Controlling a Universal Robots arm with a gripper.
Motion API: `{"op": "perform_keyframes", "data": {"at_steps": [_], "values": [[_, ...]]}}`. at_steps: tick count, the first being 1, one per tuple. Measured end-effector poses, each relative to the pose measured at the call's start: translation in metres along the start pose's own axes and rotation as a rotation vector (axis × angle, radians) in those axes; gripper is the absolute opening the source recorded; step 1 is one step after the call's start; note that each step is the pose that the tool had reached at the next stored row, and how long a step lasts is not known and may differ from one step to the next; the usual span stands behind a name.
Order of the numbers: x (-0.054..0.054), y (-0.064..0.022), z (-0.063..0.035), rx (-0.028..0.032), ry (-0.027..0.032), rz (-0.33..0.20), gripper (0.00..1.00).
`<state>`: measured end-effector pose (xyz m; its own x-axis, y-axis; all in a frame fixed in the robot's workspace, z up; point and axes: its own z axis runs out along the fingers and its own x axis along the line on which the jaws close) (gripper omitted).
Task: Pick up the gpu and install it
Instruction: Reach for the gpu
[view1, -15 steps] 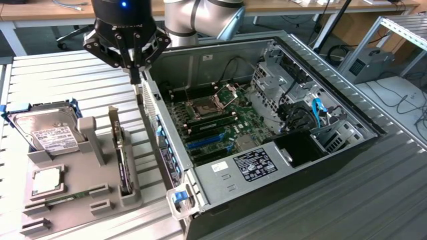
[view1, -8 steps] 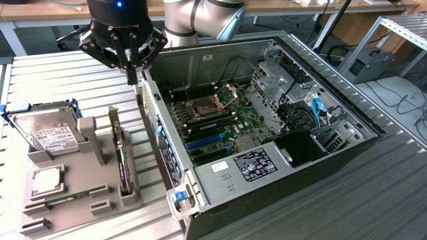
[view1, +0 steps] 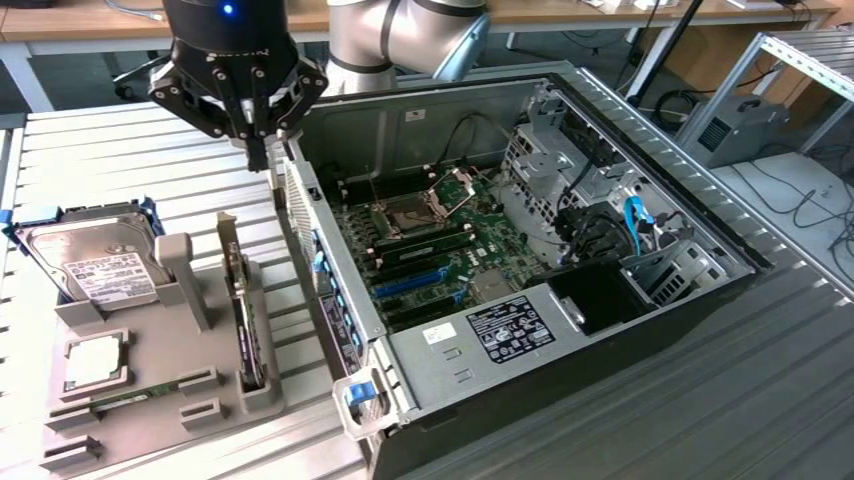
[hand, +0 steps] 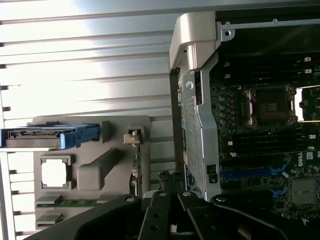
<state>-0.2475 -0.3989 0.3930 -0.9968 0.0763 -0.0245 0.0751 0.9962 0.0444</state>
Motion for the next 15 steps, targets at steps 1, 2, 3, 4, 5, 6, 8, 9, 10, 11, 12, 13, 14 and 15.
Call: {"op": "perform_keyframes", "data": {"at_steps": [1,2,3,4,5,6,8,9,10,11,12,13,14,15], "values": [[0.0006,0.0,0.0,0.0,0.0,0.0,0.11],[0.0011,-0.0001,-0.0001,0.0001,0.0,0.0,0.11],[0.0016,-0.0001,-0.0001,0.0,0.0001,0.0,0.11],[0.0022,-0.0002,-0.0001,0.0001,0.0001,0.0,0.11],[0.0028,-0.0002,-0.0001,0.0001,0.0001,0.0,0.11],[0.0033,-0.0003,-0.0001,0.0,0.0,0.0,0.11],[0.0044,-0.0003,-0.0001,0.0001,0.0001,0.0,0.11],[0.005,-0.0004,-0.0001,0.0,0.0,0.0,0.11],[0.0056,-0.0004,-0.0002,0.0001,0.0001,0.0,0.11],[0.0062,-0.0005,-0.0002,0.0001,0.0001,0.0,0.11],[0.0067,-0.0005,-0.0002,0.0001,0.0001,0.0,0.11],[0.0074,-0.0006,-0.0002,0.0001,0.0001,0.0,0.11],[0.008,-0.0006,-0.0002,0.0001,0.0001,0.0,0.11],[0.0088,-0.0007,-0.0002,0.0,0.0,0.0,0.11]]}}
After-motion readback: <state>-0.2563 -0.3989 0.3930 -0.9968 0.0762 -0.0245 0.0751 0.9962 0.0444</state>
